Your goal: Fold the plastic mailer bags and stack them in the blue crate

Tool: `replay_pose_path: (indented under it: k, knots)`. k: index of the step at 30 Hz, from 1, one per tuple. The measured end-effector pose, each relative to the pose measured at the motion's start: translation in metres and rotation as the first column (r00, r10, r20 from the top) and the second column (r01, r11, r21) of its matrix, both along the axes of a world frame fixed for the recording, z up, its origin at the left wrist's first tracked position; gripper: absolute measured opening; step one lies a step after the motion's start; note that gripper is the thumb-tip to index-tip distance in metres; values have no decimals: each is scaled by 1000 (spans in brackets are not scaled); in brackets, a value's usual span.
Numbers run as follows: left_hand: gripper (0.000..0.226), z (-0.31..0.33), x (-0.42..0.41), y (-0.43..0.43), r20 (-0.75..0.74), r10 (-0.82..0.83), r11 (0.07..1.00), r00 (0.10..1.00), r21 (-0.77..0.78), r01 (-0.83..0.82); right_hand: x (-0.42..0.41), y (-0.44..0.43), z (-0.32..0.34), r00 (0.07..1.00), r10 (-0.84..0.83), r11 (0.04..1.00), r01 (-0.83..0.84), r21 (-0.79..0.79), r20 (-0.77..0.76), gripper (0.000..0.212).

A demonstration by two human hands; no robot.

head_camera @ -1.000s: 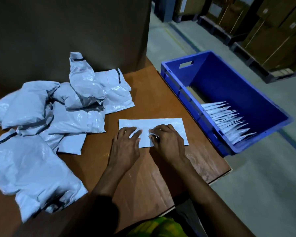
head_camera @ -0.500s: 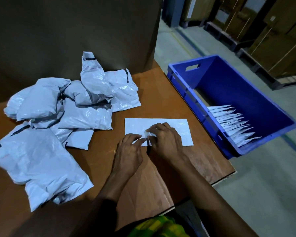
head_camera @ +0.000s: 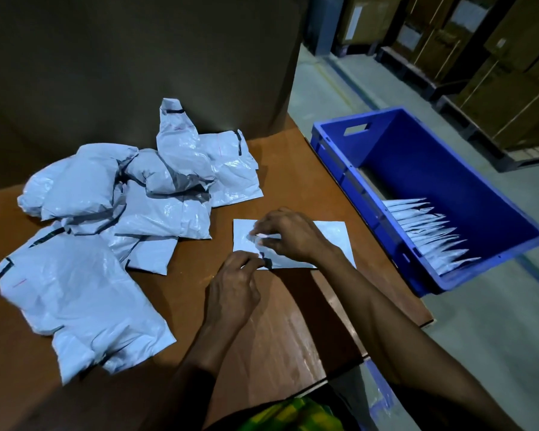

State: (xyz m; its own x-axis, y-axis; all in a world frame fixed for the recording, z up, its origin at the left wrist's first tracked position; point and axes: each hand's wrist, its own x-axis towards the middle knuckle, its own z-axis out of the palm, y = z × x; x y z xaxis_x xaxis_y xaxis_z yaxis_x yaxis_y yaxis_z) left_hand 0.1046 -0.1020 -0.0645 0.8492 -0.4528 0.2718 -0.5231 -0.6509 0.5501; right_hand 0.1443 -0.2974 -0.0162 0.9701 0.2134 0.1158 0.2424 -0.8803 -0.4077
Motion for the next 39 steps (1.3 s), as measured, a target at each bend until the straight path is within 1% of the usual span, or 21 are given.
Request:
replay_pose_path:
  k: [3,5,7,8,9,11,13,15,17,18,20,21,25,28,30,32,33,36,38,39]
  knots:
    - [49,-1,0,-1,-13,5,1000,1000,20,-5,4,13,-14,997,52,999,-52,-6,61,28]
    - [48,-1,0,-1,-13,-1,999,1000,39,1,0,11,-21,997,64,998,-64,15,40,31]
    - [45,5,3,-1,13,-15,1000,1000,27,14,-4,4,-17,998,56,997,-55,56,-20,40]
    - [43,9,7,-3,26,-24,1000,999,10,24,-9,1,-14,999,8,993,-2,114,-47,42]
    - [43,11,12,-8,47,-28,1000,999,-8,29,-16,-4,-15,997,-74,981,80,178,-37,42]
    - [48,14,25,-21,79,-40,999,996,-12,41,-36,-6,-20,958,-283,924,260,281,46,35]
    - [53,10,36,-33,72,-87,995,994,61,82,-57,-7,-30,894,-432,869,378,319,118,30]
    - [56,3,37,-38,56,-118,980,991,168,108,-72,-7,-34,859,-497,836,437,333,120,24]
    - [59,1,35,-37,34,-112,973,993,209,102,-81,-4,-34,845,-520,831,465,305,128,21]
    - [58,3,35,-37,25,-107,972,994,215,100,-84,-1,-35,836,-531,834,488,258,139,21]
    - [55,7,38,-38,16,-101,972,995,213,95,-91,7,-40,812,-566,823,543,170,147,23]
    - [55,9,41,-40,14,-105,974,994,201,100,-94,10,-43,802,-579,814,559,157,148,24]
    - [66,19,43,-58,-45,-155,983,987,91,158,-101,12,-50,813,-555,831,530,170,177,26]
    - [65,11,36,-67,-93,-149,982,984,101,158,-103,9,-51,811,-571,812,536,230,127,28]
    - [61,6,38,-67,-126,-127,988,984,70,137,-102,6,-47,772,-622,767,566,301,130,28]
    - [56,7,47,-66,-170,-138,986,976,63,151,-94,0,-37,721,-662,739,586,333,202,35]
    - [53,9,51,-66,-191,-148,984,970,67,163,-89,-5,-33,710,-664,744,595,305,236,37]
    - [52,21,51,-73,-167,-149,984,975,69,162,-78,-15,-38,715,-645,758,642,113,269,24]
    - [48,28,39,-78,-120,-100,989,988,96,112,-80,-17,-49,723,-651,753,654,73,232,25]
    - [43,28,32,-78,-95,-74,986,993,144,88,-84,-17,-54,731,-647,758,648,79,216,27]
